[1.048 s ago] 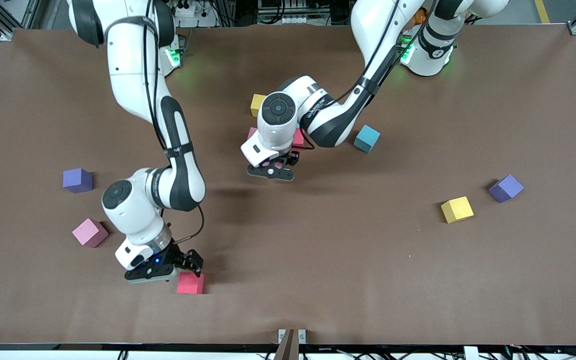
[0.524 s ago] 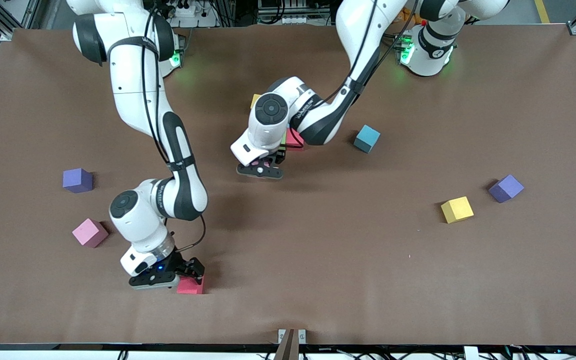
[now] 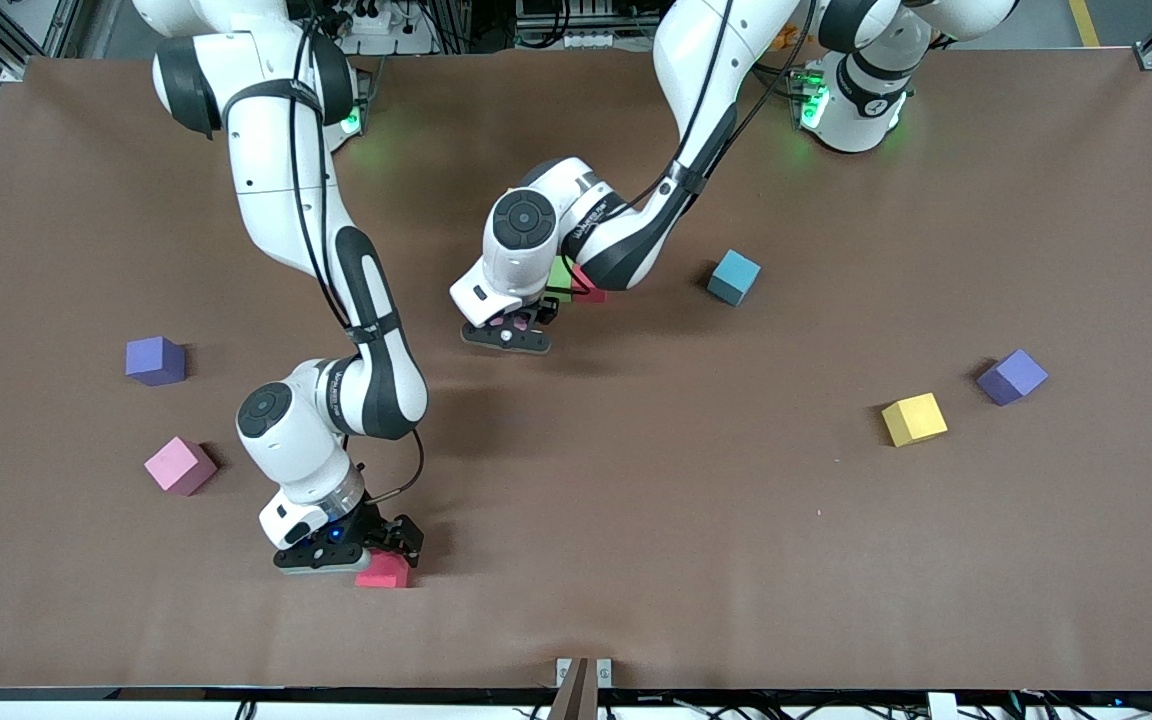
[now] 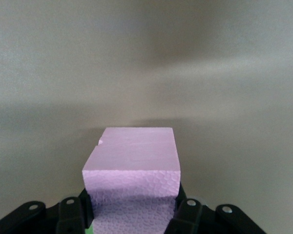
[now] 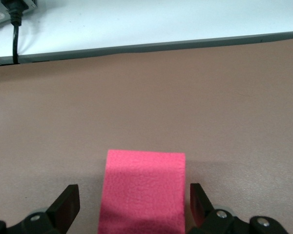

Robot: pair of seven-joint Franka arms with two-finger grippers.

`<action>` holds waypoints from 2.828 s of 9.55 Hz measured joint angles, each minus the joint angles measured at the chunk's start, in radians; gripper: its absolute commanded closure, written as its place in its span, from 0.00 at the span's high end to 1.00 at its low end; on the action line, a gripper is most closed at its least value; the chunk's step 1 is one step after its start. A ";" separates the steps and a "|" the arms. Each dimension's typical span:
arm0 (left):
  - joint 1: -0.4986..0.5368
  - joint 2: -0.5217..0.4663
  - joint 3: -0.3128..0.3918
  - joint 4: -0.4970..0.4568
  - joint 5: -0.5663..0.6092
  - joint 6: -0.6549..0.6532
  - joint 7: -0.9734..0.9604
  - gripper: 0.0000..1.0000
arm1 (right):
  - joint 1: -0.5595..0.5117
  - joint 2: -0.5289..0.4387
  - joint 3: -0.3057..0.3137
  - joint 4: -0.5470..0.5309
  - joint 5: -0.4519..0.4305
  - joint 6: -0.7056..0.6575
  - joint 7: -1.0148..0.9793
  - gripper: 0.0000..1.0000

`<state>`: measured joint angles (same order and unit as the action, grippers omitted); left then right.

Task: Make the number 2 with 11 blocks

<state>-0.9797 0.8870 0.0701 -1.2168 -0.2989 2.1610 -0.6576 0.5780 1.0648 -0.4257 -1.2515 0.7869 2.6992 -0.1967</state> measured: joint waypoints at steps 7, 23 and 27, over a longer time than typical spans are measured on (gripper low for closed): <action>-0.020 0.027 0.051 0.032 -0.093 -0.049 0.036 0.00 | -0.017 0.013 0.000 0.017 -0.022 -0.021 0.088 0.00; -0.031 0.066 0.052 0.038 -0.114 -0.051 0.044 0.00 | -0.007 -0.401 -0.032 -0.339 -0.035 -0.191 -0.030 0.00; -0.031 0.069 0.053 0.038 -0.116 -0.051 0.045 0.99 | -0.007 -0.506 -0.029 -0.468 -0.035 -0.190 -0.092 0.00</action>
<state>-1.0106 0.9565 0.1227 -1.1788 -0.4150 2.1099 -0.6131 0.5711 0.5587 -0.4547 -1.7197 0.7522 2.5092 -0.2888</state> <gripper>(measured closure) 0.419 0.392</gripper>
